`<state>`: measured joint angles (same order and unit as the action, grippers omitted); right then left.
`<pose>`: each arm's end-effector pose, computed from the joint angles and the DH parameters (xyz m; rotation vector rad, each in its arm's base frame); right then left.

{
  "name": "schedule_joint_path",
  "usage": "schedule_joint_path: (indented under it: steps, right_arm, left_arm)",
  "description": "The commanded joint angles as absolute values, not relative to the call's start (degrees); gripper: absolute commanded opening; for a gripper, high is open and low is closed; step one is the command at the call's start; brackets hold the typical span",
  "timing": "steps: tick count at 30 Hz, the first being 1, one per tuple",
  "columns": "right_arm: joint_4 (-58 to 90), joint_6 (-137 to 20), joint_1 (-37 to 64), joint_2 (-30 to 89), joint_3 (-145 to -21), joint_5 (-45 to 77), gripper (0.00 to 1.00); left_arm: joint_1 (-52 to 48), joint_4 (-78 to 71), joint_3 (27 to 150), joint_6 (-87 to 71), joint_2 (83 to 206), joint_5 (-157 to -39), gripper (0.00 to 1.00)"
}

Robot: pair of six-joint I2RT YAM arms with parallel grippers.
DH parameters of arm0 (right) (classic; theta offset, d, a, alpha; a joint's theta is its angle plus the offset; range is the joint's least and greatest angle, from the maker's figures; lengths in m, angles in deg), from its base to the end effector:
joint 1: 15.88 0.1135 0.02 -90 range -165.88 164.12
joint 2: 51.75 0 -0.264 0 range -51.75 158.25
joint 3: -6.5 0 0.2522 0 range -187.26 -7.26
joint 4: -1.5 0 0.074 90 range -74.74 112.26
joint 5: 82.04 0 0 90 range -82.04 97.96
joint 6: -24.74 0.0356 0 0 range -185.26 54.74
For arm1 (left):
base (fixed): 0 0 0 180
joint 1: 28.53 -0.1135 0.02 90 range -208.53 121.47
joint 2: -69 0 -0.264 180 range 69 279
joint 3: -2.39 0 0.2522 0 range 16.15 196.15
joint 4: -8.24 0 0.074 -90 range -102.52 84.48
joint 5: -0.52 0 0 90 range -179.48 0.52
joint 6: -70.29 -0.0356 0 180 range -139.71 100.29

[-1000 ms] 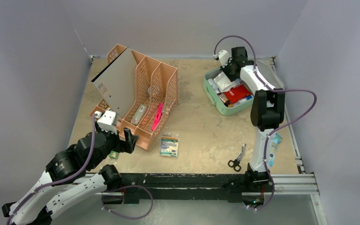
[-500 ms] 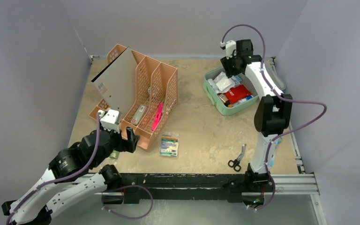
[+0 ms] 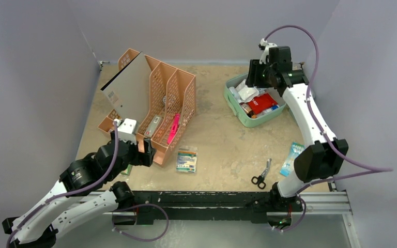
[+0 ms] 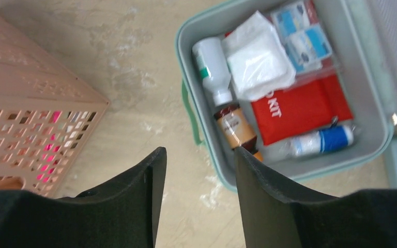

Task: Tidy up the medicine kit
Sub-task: Place the medical item at the medicine box, then pick up the medical item at the center of the board.

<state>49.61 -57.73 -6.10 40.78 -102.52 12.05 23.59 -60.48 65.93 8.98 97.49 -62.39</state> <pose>0.3610 0.0648 0.3914 -0.0843 2.1300 0.2544 0.0634 -0.0551 0.3257 0.1602 2.0992 -0.3416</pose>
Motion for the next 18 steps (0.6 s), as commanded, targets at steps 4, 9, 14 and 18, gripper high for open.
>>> schedule_joint_path:
  steps: [4,9,14,18]
  right_arm:
    - [49.89,-50.81,-5.24,35.38,-94.66,6.67,0.32]
    - [46.52,-51.66,-5.24,40.52,-98.84,5.79,0.08]
    - [41.31,-52.27,-5.24,48.19,-103.39,4.81,0.00]
    - [37.46,-54.05,-5.37,53.97,-105.13,0.95,0.00]
  left_arm:
    - [23.41,-57.87,67.17,11.86,94.87,-63.19,0.87]
    - [23.41,-56.85,65.42,12.17,92.89,-63.27,0.87]
    - [23.41,-59.69,67.19,12.19,92.56,-62.48,0.87]
    - [23.41,-61.84,67.48,13.36,91.25,-60.94,0.88]
